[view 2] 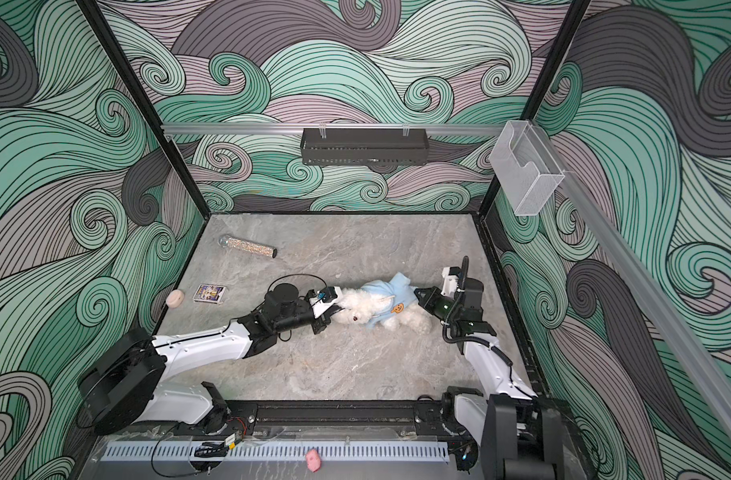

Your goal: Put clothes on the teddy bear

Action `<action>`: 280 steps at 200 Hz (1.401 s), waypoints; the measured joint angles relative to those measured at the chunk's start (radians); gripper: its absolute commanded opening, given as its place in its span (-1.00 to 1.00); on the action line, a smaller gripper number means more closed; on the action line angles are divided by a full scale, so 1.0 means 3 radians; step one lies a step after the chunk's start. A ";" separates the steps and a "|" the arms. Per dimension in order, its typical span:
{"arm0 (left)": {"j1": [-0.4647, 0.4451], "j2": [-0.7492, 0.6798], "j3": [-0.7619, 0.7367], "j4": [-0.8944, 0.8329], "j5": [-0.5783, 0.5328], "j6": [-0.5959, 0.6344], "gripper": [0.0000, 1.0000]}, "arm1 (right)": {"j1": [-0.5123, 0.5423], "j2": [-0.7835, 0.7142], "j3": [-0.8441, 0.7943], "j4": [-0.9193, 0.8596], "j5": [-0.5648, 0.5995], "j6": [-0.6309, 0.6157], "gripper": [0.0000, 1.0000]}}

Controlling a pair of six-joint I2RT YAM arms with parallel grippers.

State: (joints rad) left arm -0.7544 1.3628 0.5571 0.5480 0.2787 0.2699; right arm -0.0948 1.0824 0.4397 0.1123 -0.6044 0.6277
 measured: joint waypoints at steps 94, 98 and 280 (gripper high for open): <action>-0.0013 0.0113 -0.0027 0.0126 -0.0187 -0.0858 -1.00 | 0.0319 0.0385 -0.0034 0.0582 0.0281 0.0067 -1.00; 0.0004 0.0098 -0.0048 0.0150 -0.0206 -0.0900 -1.00 | 0.0290 0.0367 -0.0037 0.0562 0.0263 0.0058 -1.00; 0.1376 0.0168 0.0717 -0.1453 0.1227 -0.4105 -1.00 | 0.1862 -0.0310 -0.0017 0.0532 0.0638 -0.1311 -0.45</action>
State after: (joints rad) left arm -0.3416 1.4132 0.7723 0.1120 0.6468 -0.9615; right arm 0.4637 0.9894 0.4347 0.2718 -0.4129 0.2344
